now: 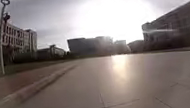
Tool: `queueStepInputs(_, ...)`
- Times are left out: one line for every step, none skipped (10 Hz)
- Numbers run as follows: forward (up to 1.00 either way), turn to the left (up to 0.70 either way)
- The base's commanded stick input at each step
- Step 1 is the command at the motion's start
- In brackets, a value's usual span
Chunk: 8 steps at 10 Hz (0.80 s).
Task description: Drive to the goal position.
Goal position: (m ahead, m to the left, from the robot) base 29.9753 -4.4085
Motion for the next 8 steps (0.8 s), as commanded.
queueStepInputs(0.70,0.00)
queueStepInputs(0.70,0.00)
queueStepInputs(0.70,0.00)
queueStepInputs(0.70,0.00)
queueStepInputs(0.70,0.00)
queueStepInputs(0.70,0.00)
queueStepInputs(0.70,0.00)
queueStepInputs(0.70,0.00)
